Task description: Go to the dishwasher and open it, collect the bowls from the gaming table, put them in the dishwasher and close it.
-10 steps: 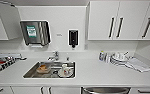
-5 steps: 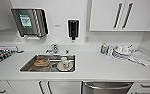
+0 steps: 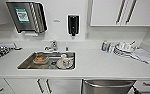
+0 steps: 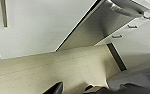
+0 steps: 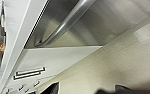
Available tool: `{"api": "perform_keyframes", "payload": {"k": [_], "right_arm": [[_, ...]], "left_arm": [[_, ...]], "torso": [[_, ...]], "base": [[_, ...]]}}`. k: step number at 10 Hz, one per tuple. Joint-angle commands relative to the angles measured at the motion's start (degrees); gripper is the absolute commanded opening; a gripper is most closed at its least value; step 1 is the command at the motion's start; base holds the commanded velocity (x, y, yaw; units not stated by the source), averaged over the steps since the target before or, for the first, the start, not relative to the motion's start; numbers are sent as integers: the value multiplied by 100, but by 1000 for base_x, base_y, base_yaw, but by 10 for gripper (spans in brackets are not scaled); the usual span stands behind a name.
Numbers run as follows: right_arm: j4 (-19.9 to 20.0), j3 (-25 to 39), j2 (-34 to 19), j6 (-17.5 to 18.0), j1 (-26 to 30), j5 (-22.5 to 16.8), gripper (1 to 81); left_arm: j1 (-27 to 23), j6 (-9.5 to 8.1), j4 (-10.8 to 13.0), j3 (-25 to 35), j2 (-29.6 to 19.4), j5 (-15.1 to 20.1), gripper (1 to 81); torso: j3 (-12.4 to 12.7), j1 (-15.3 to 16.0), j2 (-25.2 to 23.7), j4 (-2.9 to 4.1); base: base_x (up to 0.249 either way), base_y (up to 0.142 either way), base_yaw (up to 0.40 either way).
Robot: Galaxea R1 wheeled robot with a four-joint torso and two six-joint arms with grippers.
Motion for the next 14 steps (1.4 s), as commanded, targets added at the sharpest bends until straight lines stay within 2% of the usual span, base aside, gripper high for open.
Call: {"api": "perform_keyframes", "payload": {"k": [1, 3, 4, 6, 7, 8, 10, 12, 14], "right_arm": [[117, -95, -468, 444, 956, -428, 811], [319, -227, -555, 523, 1096, -499, 811], [381, -244, -573, 541, 1131, -499, 811], [521, -367, -573, 550, 1192, -499, 811], [600, -420, -573, 550, 1236, -499, 811], [687, -507, -556, 550, 1333, -507, 811], [820, -700, -433, 550, 1641, -744, 811], [986, -973, -248, 550, 1843, -921, 811], [1022, -1281, -63, 550, 1843, -1000, 811]], "left_arm": [[-566, -4, 19, 261, -279, 251, 811], [-566, -4, 19, 244, -271, 251, 811], [-566, -4, 19, 244, -262, 251, 811], [-566, -4, 19, 244, -244, 251, 811], [-566, -4, 19, 244, -244, 251, 811], [-566, -4, 11, 244, -253, 251, 811], [-732, -4, -50, 243, -262, 242, 811], [-1049, -13, -209, 279, -192, 311, 811], [-1313, -13, -235, 288, -60, 479, 811]], "torso": [[0, 347, -536, 0], [-2, 618, -973, 0], [-490, 737, -1161, 0], [-674, 931, -1486, 0], [-276, 1025, -1637, 0], [-444, 769, -1243, 0], [-584, 859, -1385, 0], [-595, 870, -1396, 0], [-597, 872, -1396, 0]], "base": [[0, 0, 0], [0, 0, 0], [0, 0, 0], [0, 0, 0], [0, 0, 0], [0, 0, 0], [0, 0, 0], [0, 0, 0], [0, 0, 0]]}}
